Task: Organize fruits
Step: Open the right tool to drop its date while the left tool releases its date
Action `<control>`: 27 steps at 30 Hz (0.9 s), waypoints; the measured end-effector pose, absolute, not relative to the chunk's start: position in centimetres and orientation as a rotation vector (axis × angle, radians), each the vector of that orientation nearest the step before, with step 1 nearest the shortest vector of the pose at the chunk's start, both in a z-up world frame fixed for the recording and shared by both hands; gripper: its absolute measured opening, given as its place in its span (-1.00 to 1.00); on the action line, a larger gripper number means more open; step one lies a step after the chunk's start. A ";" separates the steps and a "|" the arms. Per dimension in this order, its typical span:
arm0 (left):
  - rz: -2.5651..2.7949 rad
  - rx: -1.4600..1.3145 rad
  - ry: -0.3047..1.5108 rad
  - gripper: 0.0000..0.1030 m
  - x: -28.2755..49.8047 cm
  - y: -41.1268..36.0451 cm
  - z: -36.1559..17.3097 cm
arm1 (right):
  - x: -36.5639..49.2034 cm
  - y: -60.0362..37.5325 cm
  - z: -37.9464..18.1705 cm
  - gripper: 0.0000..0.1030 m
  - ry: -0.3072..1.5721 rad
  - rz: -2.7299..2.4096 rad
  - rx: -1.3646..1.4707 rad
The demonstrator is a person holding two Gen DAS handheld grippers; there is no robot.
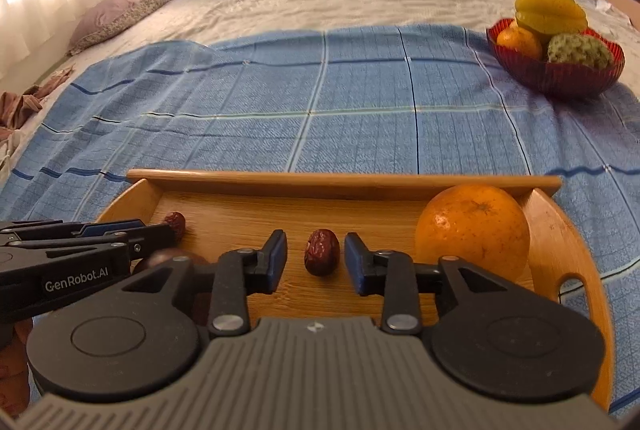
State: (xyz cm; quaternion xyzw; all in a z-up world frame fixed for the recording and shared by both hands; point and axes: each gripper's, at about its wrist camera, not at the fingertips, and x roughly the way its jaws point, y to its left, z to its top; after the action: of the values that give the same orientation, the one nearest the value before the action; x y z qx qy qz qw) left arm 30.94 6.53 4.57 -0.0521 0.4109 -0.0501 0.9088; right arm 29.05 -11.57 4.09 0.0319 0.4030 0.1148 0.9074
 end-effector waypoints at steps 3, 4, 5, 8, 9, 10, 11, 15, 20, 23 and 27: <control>-0.101 -0.100 0.824 -0.35 30.0 6.7 5.1 | 28.2 -11.7 4.9 0.18 0.784 0.253 0.050; -0.101 -0.098 0.819 -0.34 29.8 6.8 5.3 | 28.0 -11.8 5.2 0.18 0.776 0.253 0.046; -0.102 -0.096 0.813 -0.32 29.6 6.9 5.4 | 27.8 -11.9 5.4 0.20 0.769 0.254 0.045; -0.108 -0.098 0.797 -0.23 28.8 7.1 5.9 | 27.2 -12.2 5.9 0.30 0.750 0.258 0.051; -0.111 -0.100 0.790 -0.19 28.5 7.2 6.0 | 27.0 -12.3 6.1 0.34 0.742 0.259 0.050; -0.115 -0.100 0.784 -0.17 28.1 7.2 6.1 | 26.7 -12.4 6.3 0.36 0.733 0.259 0.049; -0.117 -0.096 0.776 -0.12 27.8 7.1 6.3 | 26.4 -12.5 6.4 0.39 0.723 0.258 0.048; -0.121 -0.061 0.743 -0.01 26.3 6.5 6.8 | 25.1 -12.9 6.8 0.49 0.689 0.259 0.050; -0.127 -0.047 0.708 0.07 24.8 5.8 7.3 | 23.5 -13.3 7.2 0.63 0.644 0.263 0.036; -0.134 -0.030 0.685 0.15 23.9 5.3 7.6 | 22.6 -13.4 7.4 0.67 0.615 0.256 0.016; -0.151 -0.033 0.660 0.31 22.6 5.0 8.0 | 21.3 -13.8 7.4 0.70 0.597 0.247 0.010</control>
State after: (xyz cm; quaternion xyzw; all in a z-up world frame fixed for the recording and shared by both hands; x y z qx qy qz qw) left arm 22.61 4.95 7.98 -0.0164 0.3238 -0.0739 0.9431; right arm 21.31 -13.83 7.44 0.0050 0.2935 0.1213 0.9482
